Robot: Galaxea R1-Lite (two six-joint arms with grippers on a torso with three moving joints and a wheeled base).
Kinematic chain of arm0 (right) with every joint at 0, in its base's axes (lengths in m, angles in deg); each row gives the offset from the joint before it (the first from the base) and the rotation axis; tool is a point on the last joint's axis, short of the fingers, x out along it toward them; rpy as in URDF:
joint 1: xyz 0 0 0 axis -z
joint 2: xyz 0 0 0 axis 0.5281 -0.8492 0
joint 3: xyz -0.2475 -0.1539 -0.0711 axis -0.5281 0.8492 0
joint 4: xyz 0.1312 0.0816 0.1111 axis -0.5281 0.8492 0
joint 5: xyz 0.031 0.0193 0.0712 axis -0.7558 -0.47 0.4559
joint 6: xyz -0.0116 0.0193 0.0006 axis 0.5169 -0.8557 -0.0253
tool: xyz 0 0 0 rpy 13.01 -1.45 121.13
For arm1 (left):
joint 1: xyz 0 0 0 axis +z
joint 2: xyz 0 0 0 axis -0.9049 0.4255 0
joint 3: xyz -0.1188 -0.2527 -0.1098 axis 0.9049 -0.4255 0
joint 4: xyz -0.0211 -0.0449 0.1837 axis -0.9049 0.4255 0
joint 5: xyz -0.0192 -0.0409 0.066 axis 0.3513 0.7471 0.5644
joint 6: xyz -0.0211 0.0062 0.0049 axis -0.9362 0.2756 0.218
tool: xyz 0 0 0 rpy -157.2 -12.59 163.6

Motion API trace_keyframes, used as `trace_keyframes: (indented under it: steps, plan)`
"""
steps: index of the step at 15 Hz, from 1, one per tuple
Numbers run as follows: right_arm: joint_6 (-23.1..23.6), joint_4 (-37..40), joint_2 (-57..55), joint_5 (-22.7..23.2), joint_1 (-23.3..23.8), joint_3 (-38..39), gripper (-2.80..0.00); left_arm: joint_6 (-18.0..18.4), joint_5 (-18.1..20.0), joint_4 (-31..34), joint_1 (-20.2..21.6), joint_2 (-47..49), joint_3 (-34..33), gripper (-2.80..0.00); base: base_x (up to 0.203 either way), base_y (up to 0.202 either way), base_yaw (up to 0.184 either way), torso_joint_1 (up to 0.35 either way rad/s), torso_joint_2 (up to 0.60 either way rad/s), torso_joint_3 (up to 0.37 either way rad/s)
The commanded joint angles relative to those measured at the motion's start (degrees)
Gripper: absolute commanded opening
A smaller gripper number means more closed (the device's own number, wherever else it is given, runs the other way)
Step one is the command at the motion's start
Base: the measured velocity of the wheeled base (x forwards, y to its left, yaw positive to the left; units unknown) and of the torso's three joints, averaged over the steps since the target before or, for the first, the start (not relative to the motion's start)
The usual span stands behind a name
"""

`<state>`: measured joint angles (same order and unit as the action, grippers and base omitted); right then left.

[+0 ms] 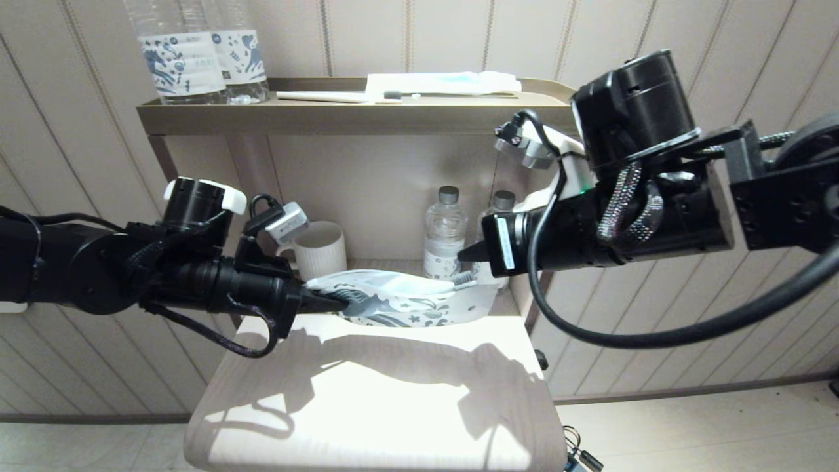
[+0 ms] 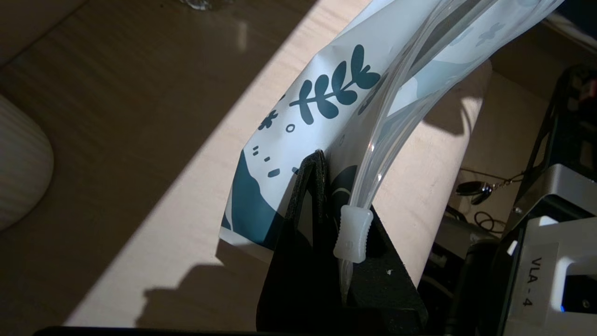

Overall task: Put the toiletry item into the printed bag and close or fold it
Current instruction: Close the strorage bag and place it on the desk

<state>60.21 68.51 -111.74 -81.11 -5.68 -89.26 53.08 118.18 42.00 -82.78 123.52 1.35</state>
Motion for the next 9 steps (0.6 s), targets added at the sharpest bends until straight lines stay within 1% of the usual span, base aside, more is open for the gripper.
trace_keyframes:
  steps: [1, 3, 9]
  plan:
    - [-2.80, 3.69, -6.01, -1.52, -2.17, -6.93, -2.80, -0.20, 0.19, 0.75, 0.04, -1.60, 0.92, -2.80, 0.000, 0.000, 0.000, 0.000, 0.00, 0.000]
    - [-5.75, 8.10, -9.89, -5.47, -4.19, -11.99, -2.80, -0.11, -0.49, 1.13, 0.11, -1.51, 1.18, -2.80, 0.000, 0.000, 0.000, 0.000, 0.00, 0.000]
    - [-5.71, 8.97, -4.44, -7.07, -3.76, -11.51, -2.80, -0.11, -0.52, 1.13, 0.13, -0.98, 1.20, -2.80, 0.000, 0.000, 0.000, 0.000, 0.00, 0.000]
